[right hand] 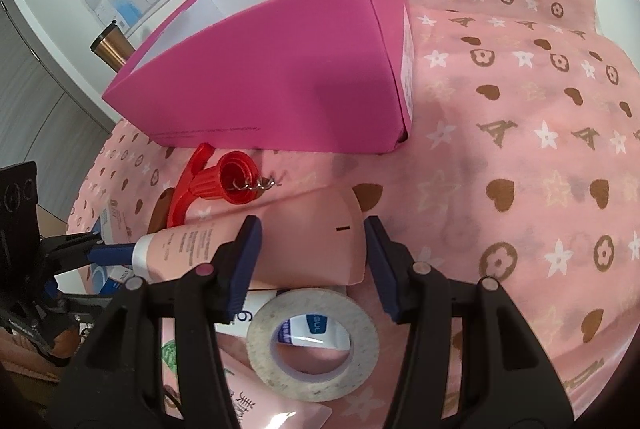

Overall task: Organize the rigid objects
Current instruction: 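Grasp the pink tube with white cap with the right gripper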

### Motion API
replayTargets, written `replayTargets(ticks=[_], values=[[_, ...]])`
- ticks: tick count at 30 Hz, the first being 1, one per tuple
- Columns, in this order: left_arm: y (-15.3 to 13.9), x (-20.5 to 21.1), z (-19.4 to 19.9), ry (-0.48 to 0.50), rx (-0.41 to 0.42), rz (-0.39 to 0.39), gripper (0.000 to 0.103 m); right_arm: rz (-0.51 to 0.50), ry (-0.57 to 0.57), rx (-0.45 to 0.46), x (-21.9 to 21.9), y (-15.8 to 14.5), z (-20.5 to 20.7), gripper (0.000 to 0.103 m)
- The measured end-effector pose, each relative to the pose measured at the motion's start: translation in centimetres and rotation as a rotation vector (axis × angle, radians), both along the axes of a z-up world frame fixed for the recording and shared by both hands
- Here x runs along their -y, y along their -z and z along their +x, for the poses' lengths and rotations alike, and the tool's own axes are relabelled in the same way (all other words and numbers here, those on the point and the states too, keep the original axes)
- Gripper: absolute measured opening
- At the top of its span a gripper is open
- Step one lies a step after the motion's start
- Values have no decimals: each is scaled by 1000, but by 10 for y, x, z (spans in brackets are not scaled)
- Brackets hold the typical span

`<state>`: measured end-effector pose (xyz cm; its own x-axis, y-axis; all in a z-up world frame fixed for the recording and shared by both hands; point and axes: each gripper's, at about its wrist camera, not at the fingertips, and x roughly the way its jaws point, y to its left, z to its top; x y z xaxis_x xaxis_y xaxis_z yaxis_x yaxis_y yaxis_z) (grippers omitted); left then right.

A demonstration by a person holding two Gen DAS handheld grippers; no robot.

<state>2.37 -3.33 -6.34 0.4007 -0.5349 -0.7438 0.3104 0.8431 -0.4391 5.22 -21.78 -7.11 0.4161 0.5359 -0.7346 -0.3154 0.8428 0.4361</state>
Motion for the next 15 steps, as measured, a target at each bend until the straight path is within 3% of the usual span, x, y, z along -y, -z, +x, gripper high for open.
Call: replayTargets(ticks=[15], values=[[-15, -6, -7, -14, 67, 13, 66, 34, 22, 88, 2, -24, -21, 56]])
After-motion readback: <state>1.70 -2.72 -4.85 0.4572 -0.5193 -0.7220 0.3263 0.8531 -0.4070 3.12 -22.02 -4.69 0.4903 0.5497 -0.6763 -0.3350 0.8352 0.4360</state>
